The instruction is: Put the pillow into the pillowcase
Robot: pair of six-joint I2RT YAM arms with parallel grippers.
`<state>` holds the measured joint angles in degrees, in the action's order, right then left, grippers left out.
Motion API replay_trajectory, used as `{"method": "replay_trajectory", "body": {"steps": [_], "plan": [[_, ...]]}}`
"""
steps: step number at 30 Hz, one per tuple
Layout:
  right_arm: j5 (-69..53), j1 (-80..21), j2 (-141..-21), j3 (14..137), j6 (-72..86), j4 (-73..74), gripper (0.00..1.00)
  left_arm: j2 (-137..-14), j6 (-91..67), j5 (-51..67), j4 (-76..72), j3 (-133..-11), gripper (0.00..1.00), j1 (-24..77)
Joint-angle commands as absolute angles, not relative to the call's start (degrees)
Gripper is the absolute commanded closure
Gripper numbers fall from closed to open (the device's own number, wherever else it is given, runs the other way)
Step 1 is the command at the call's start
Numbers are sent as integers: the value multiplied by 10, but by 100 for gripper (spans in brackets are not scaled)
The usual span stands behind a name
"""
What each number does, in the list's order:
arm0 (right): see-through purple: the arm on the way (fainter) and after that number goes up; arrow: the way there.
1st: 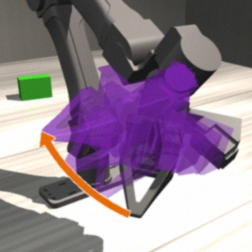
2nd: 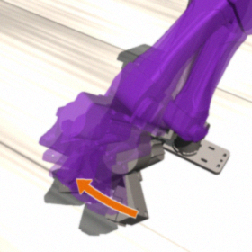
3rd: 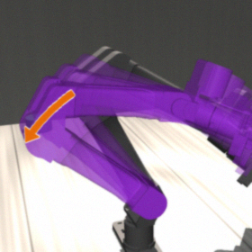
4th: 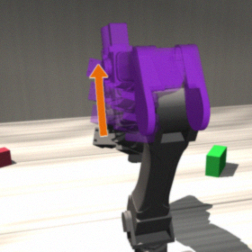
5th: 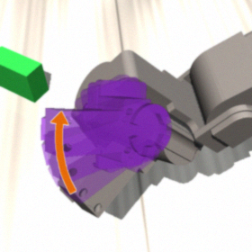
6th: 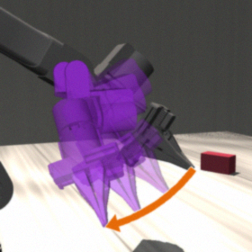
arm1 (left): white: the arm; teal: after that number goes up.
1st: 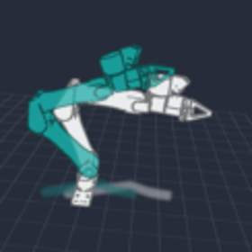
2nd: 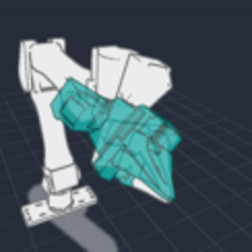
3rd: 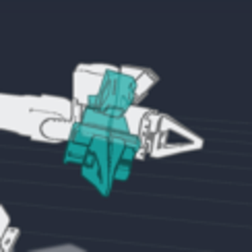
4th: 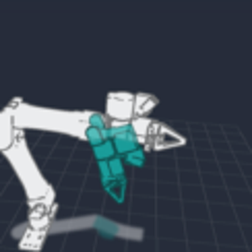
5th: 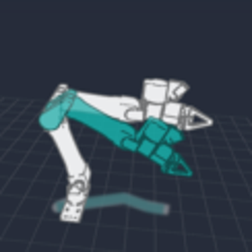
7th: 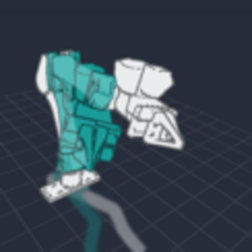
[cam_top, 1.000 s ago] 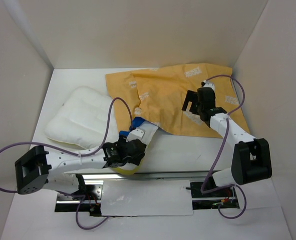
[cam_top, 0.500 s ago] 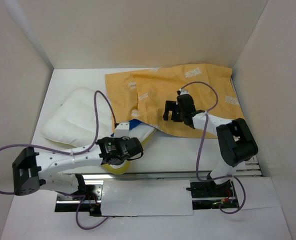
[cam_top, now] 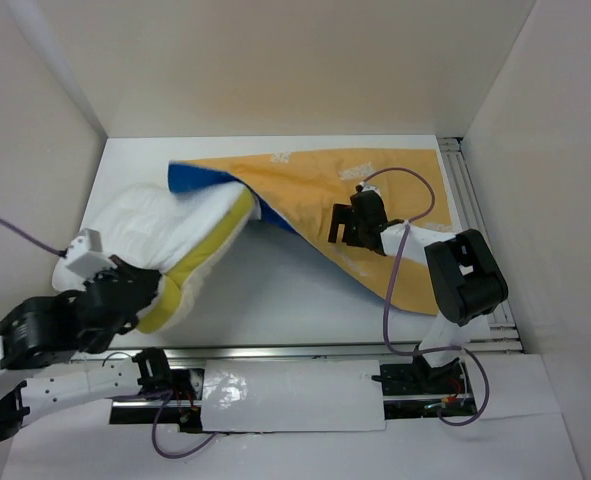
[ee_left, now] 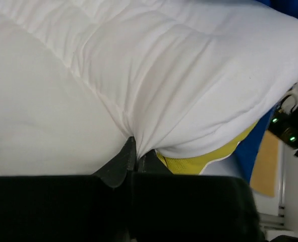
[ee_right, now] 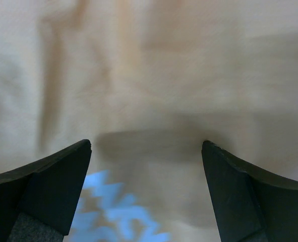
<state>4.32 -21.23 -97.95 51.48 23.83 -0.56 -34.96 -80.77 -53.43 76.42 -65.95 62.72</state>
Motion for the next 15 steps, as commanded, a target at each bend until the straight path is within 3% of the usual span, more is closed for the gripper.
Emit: {"method": "replay_trajectory", "body": {"steps": [1, 10, 13, 15], "plan": [[85, -216, -983, 507, 252, 15, 3, -314, -752, -693, 715, -718, 100, 622], [207, -198, -995, 491, 315, 104, 0, -326, -664, -794, 626, -844, 100, 622], [259, -164, -983, 497, 327, 126, 0, -326, -425, -800, 436, -824, 100, 622], [271, -128, -976, 512, 327, 135, 0, -344, -366, -800, 374, -807, 100, 622]]}}
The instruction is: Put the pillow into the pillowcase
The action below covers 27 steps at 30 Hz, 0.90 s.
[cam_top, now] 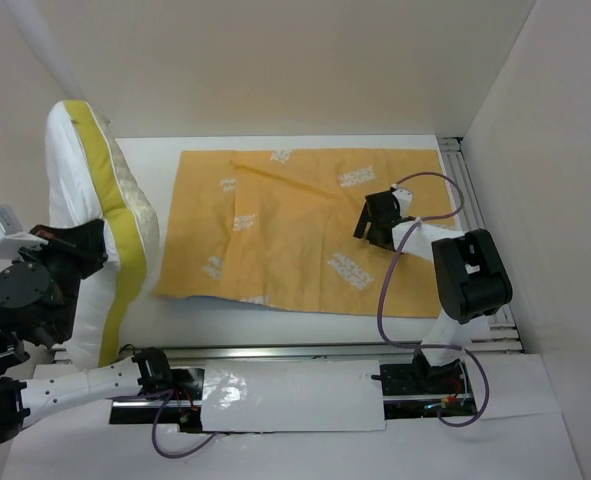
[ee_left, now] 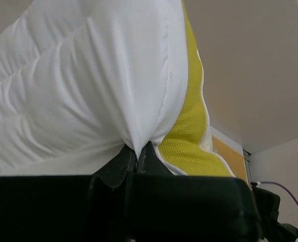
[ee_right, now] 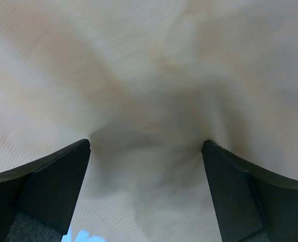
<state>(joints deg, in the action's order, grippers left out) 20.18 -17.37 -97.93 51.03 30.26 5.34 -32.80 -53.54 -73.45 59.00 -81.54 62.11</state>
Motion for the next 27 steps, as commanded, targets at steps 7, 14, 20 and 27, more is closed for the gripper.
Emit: {"method": "replay_trajectory", "body": {"steps": [7, 14, 20, 27], "plan": [[245, -13, -1011, 582, 276, 134, 0, -398, -365, -789, 365, -807, 100, 622], [268, -32, -988, 613, 235, 99, 0, -498, -294, -676, 286, -772, 100, 603], [207, -60, -915, 623, 212, 117, 0, -633, -327, -321, 261, -710, 100, 468], [176, -70, -839, 606, 212, 139, 0, -742, -343, -314, 285, -709, 6, 491]]}}
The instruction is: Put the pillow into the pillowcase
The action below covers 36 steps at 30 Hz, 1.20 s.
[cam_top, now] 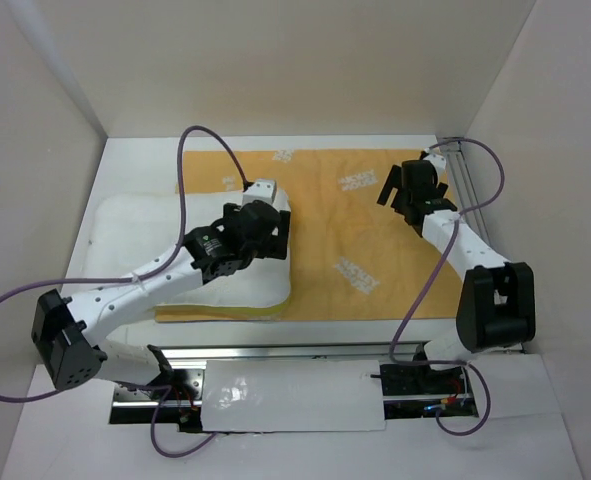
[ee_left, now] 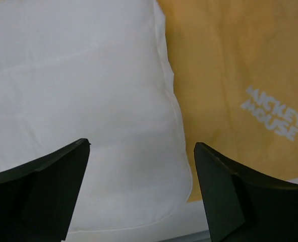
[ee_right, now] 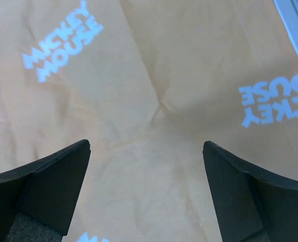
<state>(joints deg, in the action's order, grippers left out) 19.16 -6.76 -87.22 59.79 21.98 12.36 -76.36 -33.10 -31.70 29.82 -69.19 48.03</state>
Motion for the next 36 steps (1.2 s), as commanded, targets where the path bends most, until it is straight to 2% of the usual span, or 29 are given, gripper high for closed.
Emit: {"method": "replay_trajectory", "body": {"steps": [1, 3, 11, 13, 20, 27, 28, 29, 30, 32, 35, 36], "plan": [[166, -70, -833, 606, 212, 144, 0, -742, -343, -314, 285, -709, 0, 491], [148, -76, -825, 594, 212, 144, 0, -720, -338, -302, 285, -709, 0, 483], [118, -105, -826, 555, 207, 132, 0, -728, -359, -221, 329, -654, 0, 339], [118, -116, -832, 555, 207, 127, 0, -748, -330, -168, 283, -623, 0, 334], [126, -143, -850, 560, 201, 121, 0, -804, -295, -99, 176, -563, 0, 334], [132, -156, -856, 554, 201, 115, 0, -943, -327, -98, 171, -548, 0, 339], [132, -161, -856, 554, 201, 115, 0, -960, -327, -91, 164, -548, 3, 339], [132, -161, -856, 554, 196, 115, 0, -993, -336, -91, 163, -548, 10, 339], [132, -161, -850, 554, 196, 115, 0, -1008, -336, -91, 154, -548, 55, 339], [144, -166, -842, 548, 189, 120, 0, -1032, -350, -83, 149, -548, 100, 339], [144, -172, -827, 548, 176, 126, 0, -1033, -355, -123, 165, -562, 100, 339], [144, -172, -821, 548, 176, 126, 0, -1000, -355, -137, 173, -562, 100, 346]]}}
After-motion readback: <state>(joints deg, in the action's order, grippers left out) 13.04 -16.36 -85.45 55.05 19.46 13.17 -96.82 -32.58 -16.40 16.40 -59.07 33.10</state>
